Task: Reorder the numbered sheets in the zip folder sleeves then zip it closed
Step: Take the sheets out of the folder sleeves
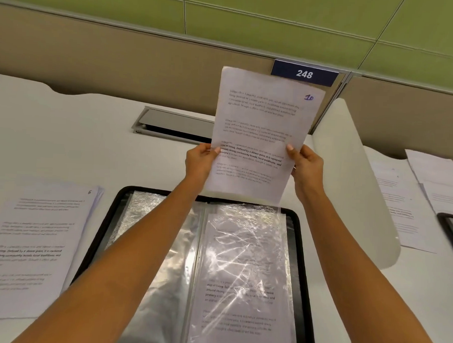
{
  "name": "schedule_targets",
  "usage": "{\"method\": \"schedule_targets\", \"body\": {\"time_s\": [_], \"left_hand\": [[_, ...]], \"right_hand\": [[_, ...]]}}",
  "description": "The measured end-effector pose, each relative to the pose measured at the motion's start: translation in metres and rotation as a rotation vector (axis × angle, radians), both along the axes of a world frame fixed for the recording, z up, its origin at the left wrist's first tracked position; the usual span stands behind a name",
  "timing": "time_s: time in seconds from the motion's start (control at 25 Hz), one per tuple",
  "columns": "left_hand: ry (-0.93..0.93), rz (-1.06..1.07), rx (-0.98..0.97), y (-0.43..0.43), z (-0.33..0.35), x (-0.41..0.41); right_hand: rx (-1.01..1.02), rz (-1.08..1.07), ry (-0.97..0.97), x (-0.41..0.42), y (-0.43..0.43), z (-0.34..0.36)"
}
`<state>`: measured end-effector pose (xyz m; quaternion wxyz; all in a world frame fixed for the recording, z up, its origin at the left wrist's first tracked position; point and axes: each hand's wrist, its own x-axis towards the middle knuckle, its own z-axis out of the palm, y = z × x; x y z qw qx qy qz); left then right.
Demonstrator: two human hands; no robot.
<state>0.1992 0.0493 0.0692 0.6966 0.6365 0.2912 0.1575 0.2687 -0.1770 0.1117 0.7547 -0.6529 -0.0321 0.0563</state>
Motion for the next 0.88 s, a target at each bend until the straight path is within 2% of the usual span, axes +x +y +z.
{"method": "schedule_targets", "body": {"time_s": [0.16, 0.36, 0.52, 0.6, 0.88], "left_hand": [[-0.025, 0.064, -0.032, 0.015, 0.009, -0.015], [0.033, 0.089, -0.005, 0.055, 0.001, -0.064], [0.078, 0.137, -0.004, 0.1, -0.004, -0.121], [0.102, 0.161, -0.069, 0.124, -0.006, -0.152], [0.187, 0.278, -0.148, 0.221, -0.018, -0.261]], "right_hand": [[-0.028, -0.034, 0.019, -0.013, 0.005, 0.004], [-0.106, 0.071, 0.158, -0.045, 0.04, 0.001], [-0.126, 0.146, 0.269, -0.081, 0.088, -0.016], [-0.153, 0.186, 0.316, -0.103, 0.115, -0.026], [-0.195, 0.371, 0.393, -0.192, 0.213, -0.055]]}}
